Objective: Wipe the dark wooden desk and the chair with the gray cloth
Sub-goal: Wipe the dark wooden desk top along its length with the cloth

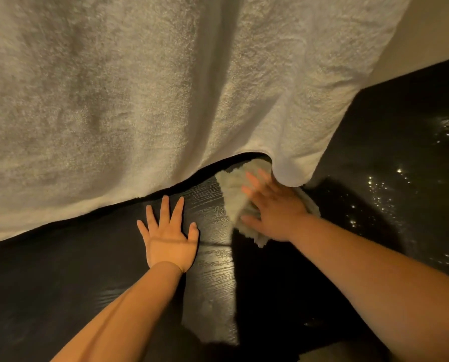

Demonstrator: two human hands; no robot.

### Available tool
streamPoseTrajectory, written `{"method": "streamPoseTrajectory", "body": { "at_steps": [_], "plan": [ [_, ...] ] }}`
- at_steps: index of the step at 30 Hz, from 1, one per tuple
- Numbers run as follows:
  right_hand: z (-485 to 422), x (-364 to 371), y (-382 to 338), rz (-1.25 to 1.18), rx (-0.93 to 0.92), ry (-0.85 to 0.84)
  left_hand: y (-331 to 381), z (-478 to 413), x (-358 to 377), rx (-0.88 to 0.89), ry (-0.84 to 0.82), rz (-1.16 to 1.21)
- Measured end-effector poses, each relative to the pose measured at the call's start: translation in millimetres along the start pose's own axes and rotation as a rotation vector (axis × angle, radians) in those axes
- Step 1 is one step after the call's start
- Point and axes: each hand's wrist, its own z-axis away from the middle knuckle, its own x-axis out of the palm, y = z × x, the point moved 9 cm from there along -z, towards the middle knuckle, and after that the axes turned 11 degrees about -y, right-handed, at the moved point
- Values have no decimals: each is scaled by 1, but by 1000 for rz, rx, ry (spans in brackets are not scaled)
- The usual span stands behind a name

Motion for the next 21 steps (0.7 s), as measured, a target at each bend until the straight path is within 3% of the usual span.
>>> {"method": "streamPoseTrajectory", "body": {
  "at_steps": [4,7,10,14,19,21],
  "plan": [
    [-30,-7,48,-341,219,-23,0,2,-1,3,15,33],
    [-19,-2,14,-177,226,26,-1,2,0,4,7,27],
    [4,15,-42,53,-2,7,0,1,1,1,5,5],
    [-6,4,-33,84,-147,-58,-1,-2,2,-1,4,-3],
    [-67,-46,-4,-115,176,72,2,-2,0,3,16,11],
    [-75,-40,-42,-6,98,-11,-1,-2,1,-5,13,1]
  ]
}}
